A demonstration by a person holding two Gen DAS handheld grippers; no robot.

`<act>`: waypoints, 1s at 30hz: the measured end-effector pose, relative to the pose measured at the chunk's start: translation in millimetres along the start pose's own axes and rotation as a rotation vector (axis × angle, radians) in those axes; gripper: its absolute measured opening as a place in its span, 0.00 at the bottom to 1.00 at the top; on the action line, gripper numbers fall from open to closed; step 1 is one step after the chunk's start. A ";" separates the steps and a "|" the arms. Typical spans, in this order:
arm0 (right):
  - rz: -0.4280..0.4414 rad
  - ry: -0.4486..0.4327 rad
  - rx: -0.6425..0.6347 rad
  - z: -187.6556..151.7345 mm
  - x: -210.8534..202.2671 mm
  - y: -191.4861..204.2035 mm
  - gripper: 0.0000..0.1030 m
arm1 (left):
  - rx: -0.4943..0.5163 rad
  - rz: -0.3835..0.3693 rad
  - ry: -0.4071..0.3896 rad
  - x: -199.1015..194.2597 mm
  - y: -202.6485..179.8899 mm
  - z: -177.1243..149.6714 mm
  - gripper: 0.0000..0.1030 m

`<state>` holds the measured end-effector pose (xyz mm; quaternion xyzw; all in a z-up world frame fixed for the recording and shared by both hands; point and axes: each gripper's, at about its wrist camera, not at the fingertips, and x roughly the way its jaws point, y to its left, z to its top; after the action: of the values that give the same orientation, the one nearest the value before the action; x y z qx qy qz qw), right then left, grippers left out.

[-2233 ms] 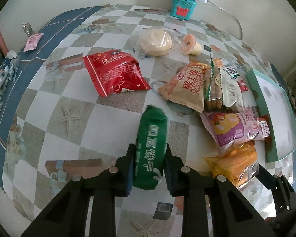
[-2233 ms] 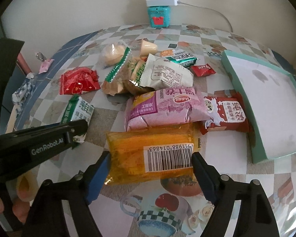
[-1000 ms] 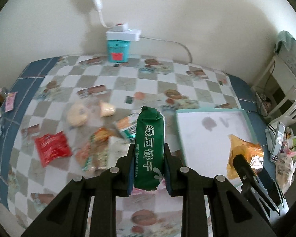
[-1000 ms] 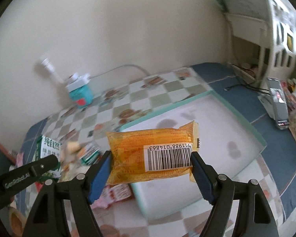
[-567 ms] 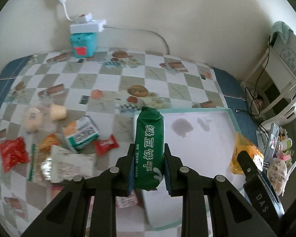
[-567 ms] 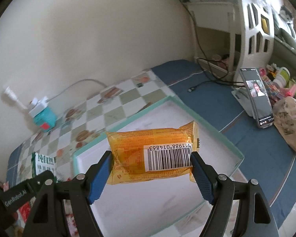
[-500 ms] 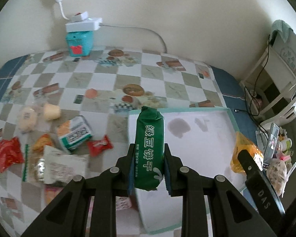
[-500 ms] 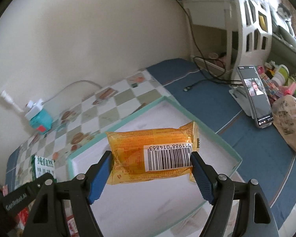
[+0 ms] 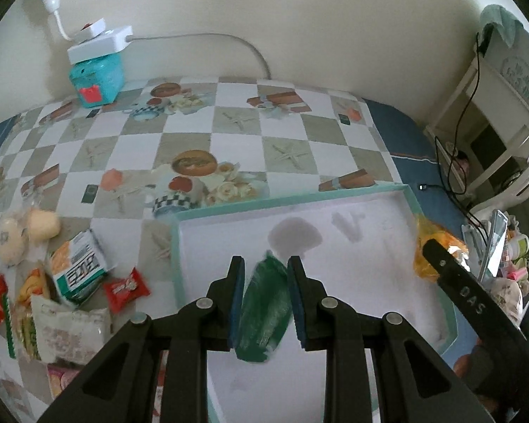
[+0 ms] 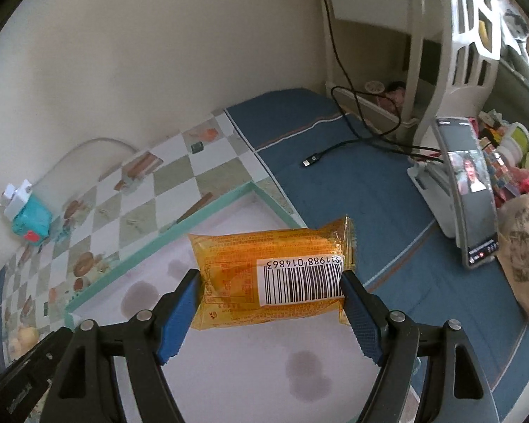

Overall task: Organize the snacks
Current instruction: 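Carry the green pack into the tray with the left tool while the right tool drops the orange pack there, then withdraw both open tools from the tray back toward the snack pile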

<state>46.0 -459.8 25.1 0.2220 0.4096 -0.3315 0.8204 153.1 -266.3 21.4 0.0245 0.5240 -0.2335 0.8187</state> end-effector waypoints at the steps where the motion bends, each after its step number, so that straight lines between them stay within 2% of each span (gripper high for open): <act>1: -0.002 0.008 -0.001 0.7 3.0 0.1 0.78 | 0.005 0.001 0.000 1.3 -2.2 1.4 0.25; 5: -0.007 0.024 -0.019 2.1 8.8 1.0 0.80 | 0.013 -0.005 -0.003 0.2 -4.4 3.8 0.26; 6: -0.005 0.026 -0.026 1.9 8.5 1.6 0.80 | 0.012 -0.001 -0.003 0.1 -4.0 3.9 0.30; 7: -0.005 0.028 -0.029 1.7 8.5 1.7 0.81 | 0.009 0.006 -0.001 -0.1 -3.1 3.9 0.35; 9: -0.008 0.031 -0.033 -0.4 7.6 2.1 0.83 | -0.010 0.020 0.001 -1.7 1.9 3.4 0.59; 10: -0.006 0.030 -0.035 -2.1 6.5 2.1 0.84 | -0.027 0.025 0.001 -3.2 5.7 2.4 0.64; 13: -0.007 0.030 -0.039 -8.5 1.8 2.2 0.90 | -0.067 0.036 0.002 -9.3 18.4 -0.9 0.65; 15: -0.001 0.024 -0.045 -13.8 -3.2 3.4 0.99 | -0.078 0.058 -0.005 -13.8 25.0 -3.6 0.71; 18: 0.011 0.017 -0.052 -23.4 -13.0 6.3 1.00 | -0.101 0.079 -0.019 -22.8 35.3 -9.1 0.79; 23: 0.032 -0.006 -0.043 -43.3 -35.4 11.8 1.00 | -0.138 0.113 -0.053 -44.4 52.7 -22.2 0.83; 25: 0.043 -0.011 -0.040 -50.5 -43.4 15.6 1.00 | -0.141 0.123 -0.066 -52.2 57.2 -26.6 0.90; 30: 0.062 -0.026 -0.034 -69.6 -65.6 28.2 1.00 | -0.175 0.142 -0.090 -74.6 76.7 -42.2 0.92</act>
<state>0.8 -372.6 42.1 0.2162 0.3975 -0.3016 0.8392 123.2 -159.4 51.6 -0.0204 0.5020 -0.1293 0.8549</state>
